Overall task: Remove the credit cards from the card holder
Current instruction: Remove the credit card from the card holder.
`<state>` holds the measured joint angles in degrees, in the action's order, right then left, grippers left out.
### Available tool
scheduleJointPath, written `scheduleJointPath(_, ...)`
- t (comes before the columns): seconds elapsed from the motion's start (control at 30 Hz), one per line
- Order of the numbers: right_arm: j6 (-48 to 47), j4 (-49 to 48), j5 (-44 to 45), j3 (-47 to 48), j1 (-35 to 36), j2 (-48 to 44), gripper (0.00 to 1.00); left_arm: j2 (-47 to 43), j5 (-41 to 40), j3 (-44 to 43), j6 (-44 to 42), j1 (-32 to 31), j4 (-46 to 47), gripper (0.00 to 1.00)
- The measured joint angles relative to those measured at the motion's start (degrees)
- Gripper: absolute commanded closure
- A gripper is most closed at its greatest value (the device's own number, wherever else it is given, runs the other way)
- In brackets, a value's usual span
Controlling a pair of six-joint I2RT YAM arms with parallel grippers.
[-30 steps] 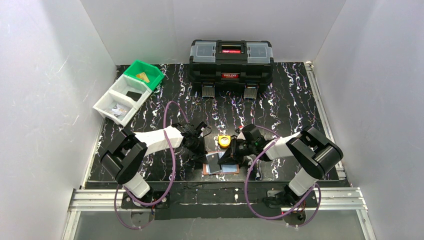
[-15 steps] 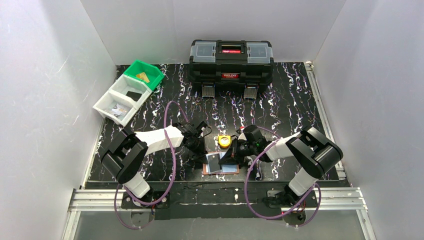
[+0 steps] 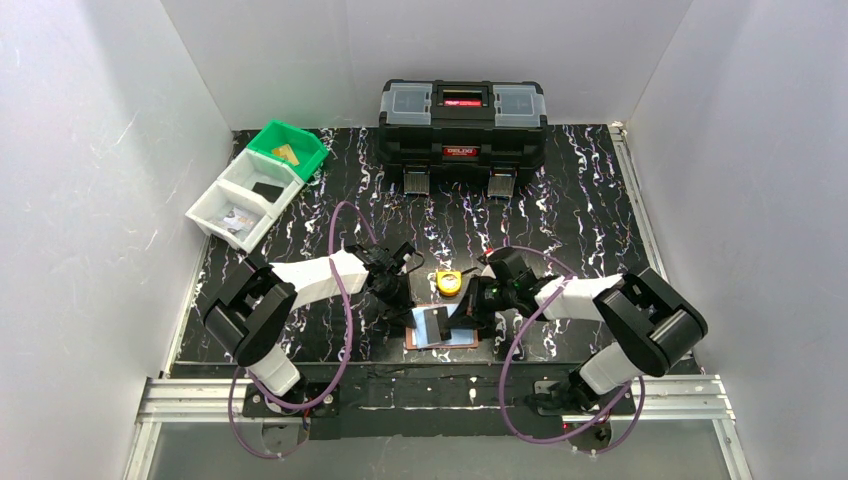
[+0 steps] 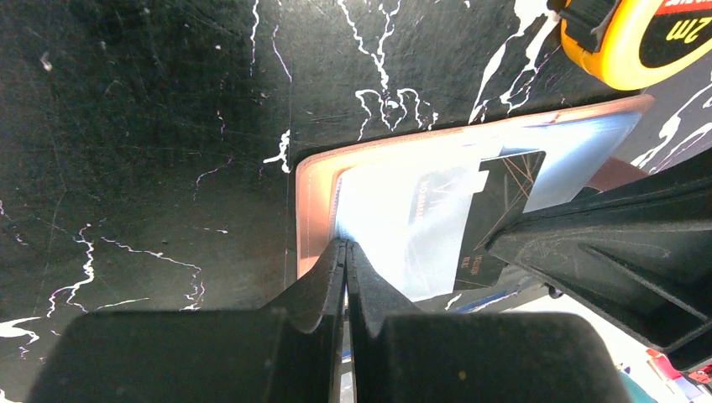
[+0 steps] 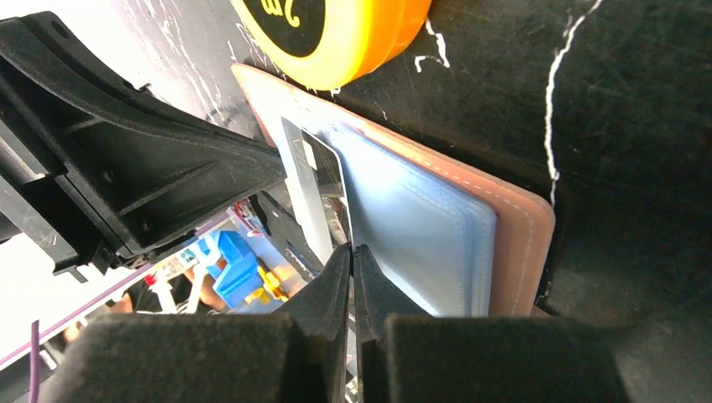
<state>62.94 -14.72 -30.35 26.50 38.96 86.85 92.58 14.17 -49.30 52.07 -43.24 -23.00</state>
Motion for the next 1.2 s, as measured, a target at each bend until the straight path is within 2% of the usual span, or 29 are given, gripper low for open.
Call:
scheduleJointPath(0.47,-8.15,15.98,5.68,4.46,0.00,-7.93,0.99,0.66,-1.62,-2.32,-0.92,-0.81,-3.28,1.00)
scheduleJointPath(0.73,-10.05,21.07,7.37,6.16,0.00,-11.32,0.99,0.68,-2.80,-6.49,-2.54,-0.98,-7.78,1.00)
scheduleJointPath(0.8,-10.32,22.03,7.54,6.38,0.00,-11.85,0.99,0.61,-2.86,-8.09,-2.95,-1.03,-8.81,0.90)
scheduleJointPath(0.9,-10.62,23.23,7.74,6.97,0.00,-12.66,0.99,-0.02,-3.08,-10.10,-3.82,-1.03,-9.92,0.65)
scheduleJointPath(1.0,-10.67,24.02,7.65,7.74,-0.15,-13.31,0.99,-1.60,-3.13,-11.54,-4.74,-0.74,-11.06,0.45)
scheduleJointPath(1.2,-10.03,23.54,5.07,8.55,-2.51,-14.40,0.99,-7.45,0.90,-11.82,-6.43,3.08,-10.47,0.32)
